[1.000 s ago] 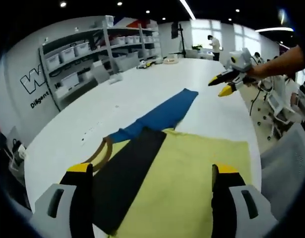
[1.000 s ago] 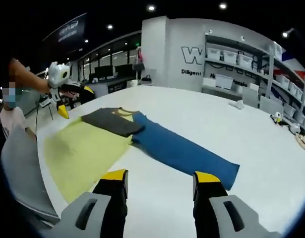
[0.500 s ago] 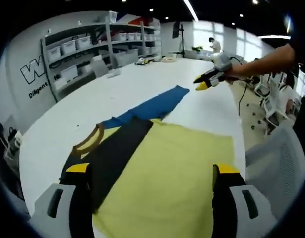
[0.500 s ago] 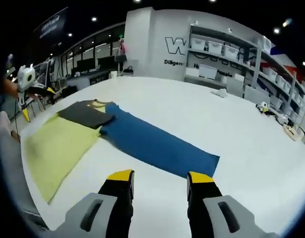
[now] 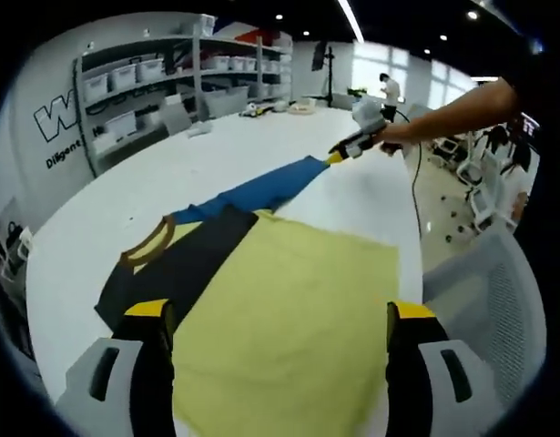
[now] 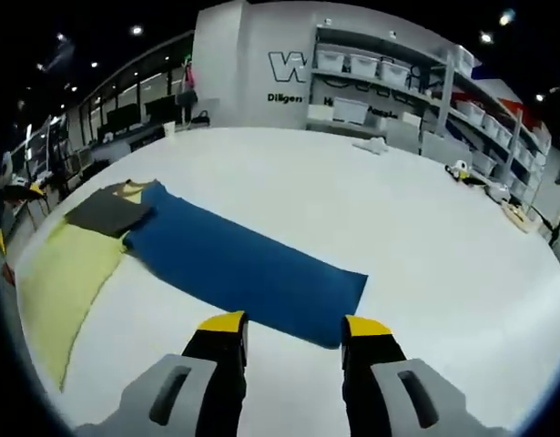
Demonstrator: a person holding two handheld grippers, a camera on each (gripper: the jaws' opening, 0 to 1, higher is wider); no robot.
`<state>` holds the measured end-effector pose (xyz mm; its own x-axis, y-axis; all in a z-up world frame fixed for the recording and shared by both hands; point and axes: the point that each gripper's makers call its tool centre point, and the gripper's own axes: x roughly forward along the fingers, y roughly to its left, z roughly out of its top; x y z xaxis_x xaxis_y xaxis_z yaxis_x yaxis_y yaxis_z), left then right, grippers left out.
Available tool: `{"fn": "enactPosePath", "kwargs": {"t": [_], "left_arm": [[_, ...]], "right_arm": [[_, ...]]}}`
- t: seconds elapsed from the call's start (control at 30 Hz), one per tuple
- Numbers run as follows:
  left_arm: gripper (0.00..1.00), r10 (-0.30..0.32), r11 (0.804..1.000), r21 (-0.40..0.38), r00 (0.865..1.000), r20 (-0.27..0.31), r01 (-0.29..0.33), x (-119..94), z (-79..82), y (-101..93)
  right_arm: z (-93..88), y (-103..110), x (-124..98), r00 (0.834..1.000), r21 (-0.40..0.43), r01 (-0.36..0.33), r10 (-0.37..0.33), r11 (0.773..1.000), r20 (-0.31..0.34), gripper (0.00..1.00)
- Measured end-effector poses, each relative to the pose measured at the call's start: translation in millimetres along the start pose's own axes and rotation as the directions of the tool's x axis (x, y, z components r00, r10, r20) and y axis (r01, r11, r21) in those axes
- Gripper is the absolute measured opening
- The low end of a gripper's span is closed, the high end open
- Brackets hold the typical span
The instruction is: Fold the garment on the visible template until the final outline fits inside the template.
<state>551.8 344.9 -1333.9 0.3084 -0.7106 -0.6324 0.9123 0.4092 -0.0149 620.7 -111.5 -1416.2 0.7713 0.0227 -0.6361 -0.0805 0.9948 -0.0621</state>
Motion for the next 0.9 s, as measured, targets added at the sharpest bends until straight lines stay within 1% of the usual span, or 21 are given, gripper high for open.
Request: {"fn": "enactPosePath", "kwargs": {"t": [0.07,0.1,0.17,0.23,0.33,0.37,0.4,0.43,0.47,0.5,0.53,0.57,0.6,0.63,0.7,0.73,0.77,0.8,0.83,0.87,0.9], "left_arm": [[0.93,0.001,1.000,-0.002,1.000,0.003,-0.001,-3.6,-1.4,-2.9],[0.93,0.000,1.000,-0.001,1.000,0.004,0.000,-5.1,-1.9,-3.8],[0.93,0.002,1.000,0.002,1.000,0.003,-0.002,-9.4,-3.2,-5.2],[0.92,0.008,1.000,-0.004,1.000,0.005,-0.008,-13.3,-3.5,-5.1],[0.91,0.020,1.000,-0.001,1.000,0.011,-0.020,-20.3,-3.8,-3.6],[0.91,0.023,1.000,-0.005,1.000,0.012,-0.023,-21.7,-4.4,-3.0],[0.92,0.023,1.000,-0.013,1.000,0.013,-0.023,-22.8,-4.8,-3.2],[0.91,0.026,1.000,-0.016,1.000,0.014,-0.025,-24.6,-5.9,-3.3],[0.91,0.029,0.999,-0.016,0.999,0.014,-0.029,-25.7,-6.9,-2.9],[0.91,0.032,0.999,-0.019,0.999,0.015,-0.032,-27.7,-8.0,-2.5],[0.90,0.034,0.999,-0.020,0.999,0.017,-0.033,-28.9,-8.4,-2.6],[0.90,0.038,0.999,-0.022,0.999,0.019,-0.038,-30.6,-9.5,-2.1],[0.90,0.040,0.999,-0.025,0.999,0.020,-0.040,-31.5,-10.8,-1.6],[0.90,0.043,0.999,-0.028,0.999,0.023,-0.042,-32.9,-12.6,-1.1],[0.89,0.048,0.998,-0.034,0.999,0.024,-0.047,-34.6,-16.0,0.1],[0.89,0.051,0.998,-0.039,0.998,0.023,-0.050,-35.3,-17.4,0.7],[0.89,0.053,0.998,-0.042,0.998,0.025,-0.052,-36.5,-18.3,0.8],[0.89,0.056,0.998,-0.045,0.998,0.028,-0.054,-37.6,-19.1,1.0],[0.89,0.058,0.997,-0.046,0.998,0.029,-0.057,-39.7,-20.3,1.1],[0.89,0.061,0.997,-0.045,0.998,0.030,-0.060,-41.2,-21.0,1.3],[0.89,0.065,0.997,-0.045,0.997,0.032,-0.064,-43.1,-21.8,1.7]], "right_arm": [[-3.6,-4.0,5.9,1.000,0.007,0.012,-0.012,1.000,-0.020,0.31],[-4.4,-5.7,8.0,1.000,-0.005,0.020,-0.020,1.000,-0.023,0.31],[-10.4,-9.2,11.2,0.997,0.020,0.050,-0.049,0.999,-0.053,0.31],[-12.0,-14.3,13.0,0.995,0.052,0.085,-0.082,0.995,-0.063,0.30],[-18.8,-19.7,15.2,0.988,0.035,0.120,-0.116,0.992,-0.102,0.29],[-19.6,-17.5,16.9,0.990,0.077,0.109,-0.102,0.991,-0.096,0.27],[-16.6,-14.7,17.9,0.993,0.135,0.098,-0.089,0.986,-0.072,0.25],[-17.3,-21.6,15.0,0.990,0.117,0.123,-0.115,0.985,-0.080,0.24],[-16.6,-21.2,15.3,0.991,0.113,0.121,-0.113,0.986,-0.073,0.24],[-16.2,-19.0,16.8,0.992,0.144,0.111,-0.102,0.983,-0.068,0.21],[-13.4,-14.1,19.1,0.996,0.172,0.085,-0.077,0.981,-0.053,0.18],[-14.8,-17.6,18.3,0.994,0.146,0.101,-0.092,0.984,-0.065,0.16],[-12.7,-15.1,19.2,0.994,0.123,0.089,-0.081,0.988,-0.067,0.13],[-13.0,-13.5,19.2,0.995,0.120,0.081,-0.073,0.990,-0.071,0.09],[-15.5,-13.6,15.8,0.992,0.141,0.093,-0.080,0.986,-0.094,0.00],[-14.6,-10.4,14.1,0.994,0.152,0.069,-0.055,0.986,-0.095,0.00],[-13.3,-11.6,15.0,0.994,0.142,0.071,-0.059,0.987,-0.089,0.00],[-10.8,-10.2,12.4,0.996,0.127,0.056,-0.046,0.990,-0.079,0.00],[-4.7,-6.9,12.5,0.998,0.114,0.034,-0.029,0.993,-0.048,0.00],[-3.2,-9.0,9.8,0.998,0.100,0.045,-0.041,0.994,-0.046,0.00],[-1.4,-7.6,8.1,0.998,0.103,0.044,-0.039,0.994,-0.044,0.00]]}}
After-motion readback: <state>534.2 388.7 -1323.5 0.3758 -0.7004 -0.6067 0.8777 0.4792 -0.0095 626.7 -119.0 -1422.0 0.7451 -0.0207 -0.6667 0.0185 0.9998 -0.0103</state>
